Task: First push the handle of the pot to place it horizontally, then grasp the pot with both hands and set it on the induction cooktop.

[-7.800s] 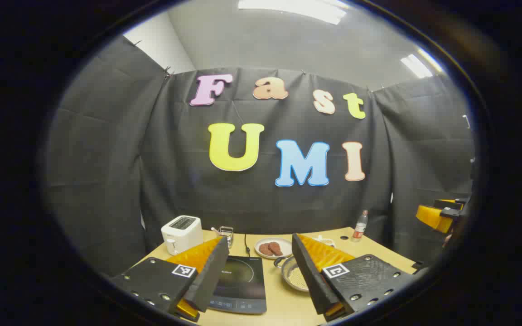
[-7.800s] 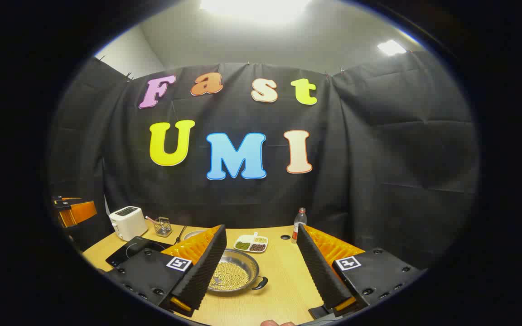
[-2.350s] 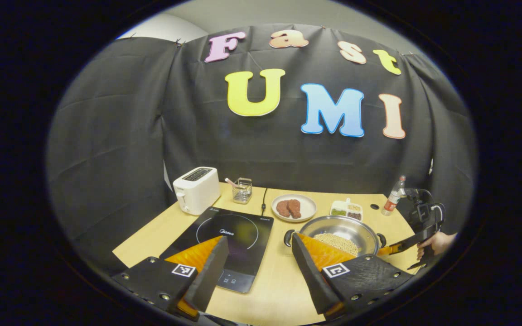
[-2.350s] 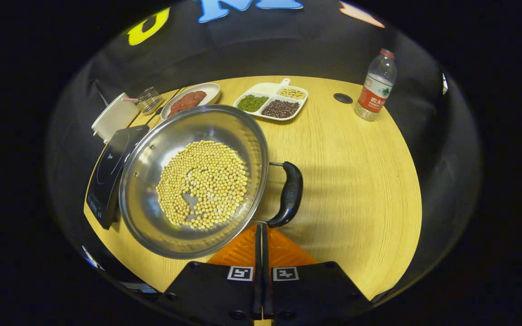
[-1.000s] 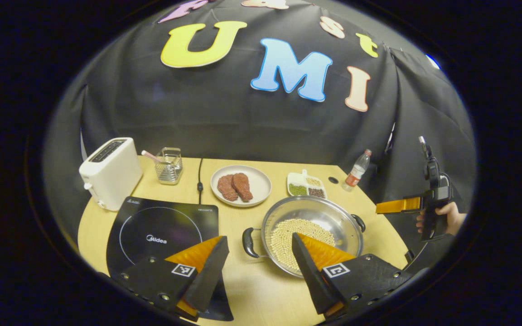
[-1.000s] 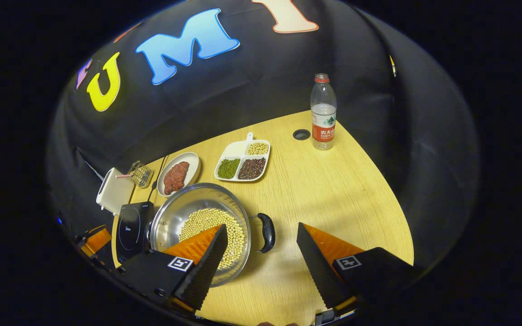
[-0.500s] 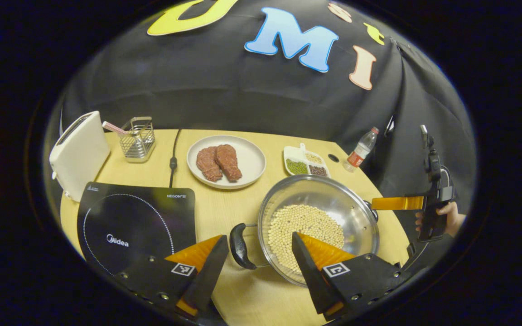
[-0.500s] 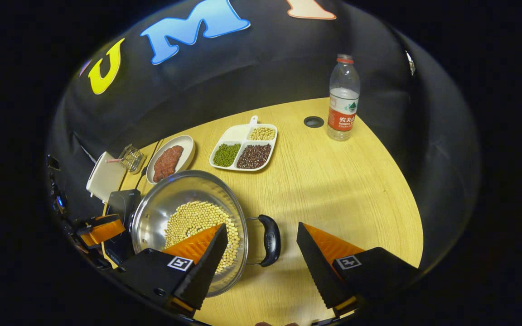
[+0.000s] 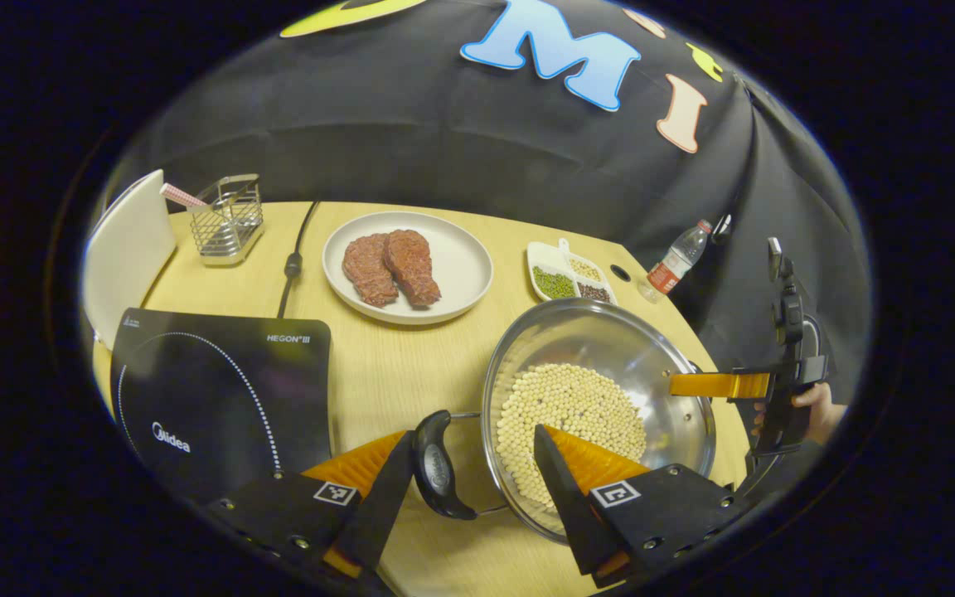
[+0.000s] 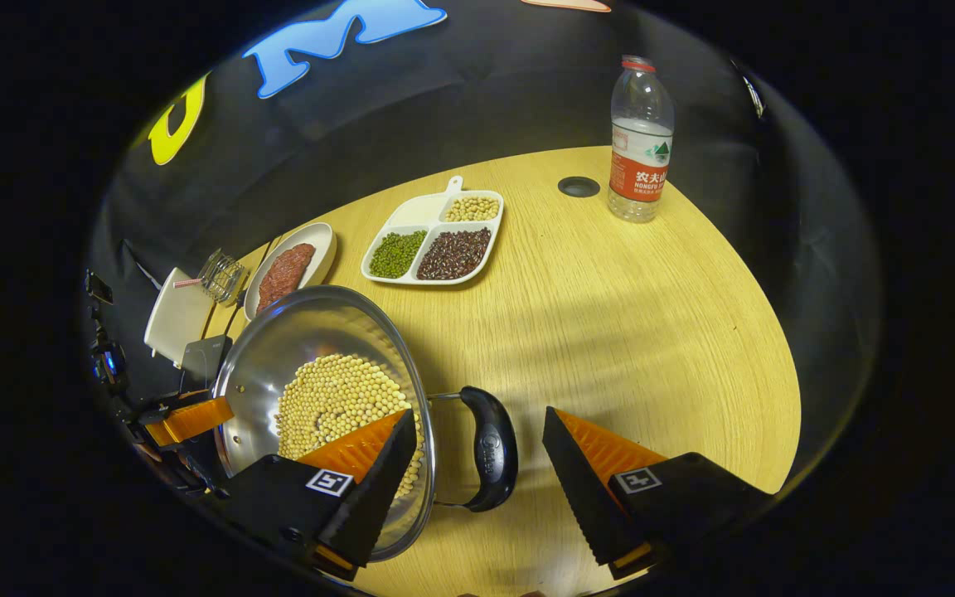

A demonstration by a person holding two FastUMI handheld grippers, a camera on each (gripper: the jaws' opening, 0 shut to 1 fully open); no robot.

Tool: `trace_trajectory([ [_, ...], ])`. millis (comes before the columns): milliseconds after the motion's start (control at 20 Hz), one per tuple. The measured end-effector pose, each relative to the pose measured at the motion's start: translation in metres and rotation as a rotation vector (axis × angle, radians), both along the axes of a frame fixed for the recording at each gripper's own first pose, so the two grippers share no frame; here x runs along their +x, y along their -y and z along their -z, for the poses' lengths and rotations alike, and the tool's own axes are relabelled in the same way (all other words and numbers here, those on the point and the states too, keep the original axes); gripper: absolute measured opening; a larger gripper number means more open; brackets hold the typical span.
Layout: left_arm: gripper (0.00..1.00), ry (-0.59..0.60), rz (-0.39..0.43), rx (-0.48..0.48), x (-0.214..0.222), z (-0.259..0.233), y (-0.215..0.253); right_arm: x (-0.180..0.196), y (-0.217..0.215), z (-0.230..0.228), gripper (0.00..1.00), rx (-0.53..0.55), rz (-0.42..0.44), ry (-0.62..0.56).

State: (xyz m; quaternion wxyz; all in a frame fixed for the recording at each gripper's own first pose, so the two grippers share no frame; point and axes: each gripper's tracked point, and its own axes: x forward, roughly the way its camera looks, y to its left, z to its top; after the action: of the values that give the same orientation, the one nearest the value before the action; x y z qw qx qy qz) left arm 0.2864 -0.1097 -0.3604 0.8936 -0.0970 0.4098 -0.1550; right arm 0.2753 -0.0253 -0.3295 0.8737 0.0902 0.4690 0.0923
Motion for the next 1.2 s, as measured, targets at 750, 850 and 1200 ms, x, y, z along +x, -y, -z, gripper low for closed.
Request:
trace_trajectory([
  [750,0.53,-0.082,-0.079,-0.057,0.007,0.030,-0.001,-0.002,-0.011,0.021,0.56,0.036,0.003,-0.046],
  [850,0.51,-0.089,-0.093,-0.064,0.002,0.025,-0.003,-0.003,-0.012,0.025,0.55,0.048,-0.002,-0.062],
  [1200,0.48,-0.088,-0.064,-0.031,-0.028,0.010,0.002,-0.043,-0.003,0.015,0.52,0.034,-0.002,-0.080],
])
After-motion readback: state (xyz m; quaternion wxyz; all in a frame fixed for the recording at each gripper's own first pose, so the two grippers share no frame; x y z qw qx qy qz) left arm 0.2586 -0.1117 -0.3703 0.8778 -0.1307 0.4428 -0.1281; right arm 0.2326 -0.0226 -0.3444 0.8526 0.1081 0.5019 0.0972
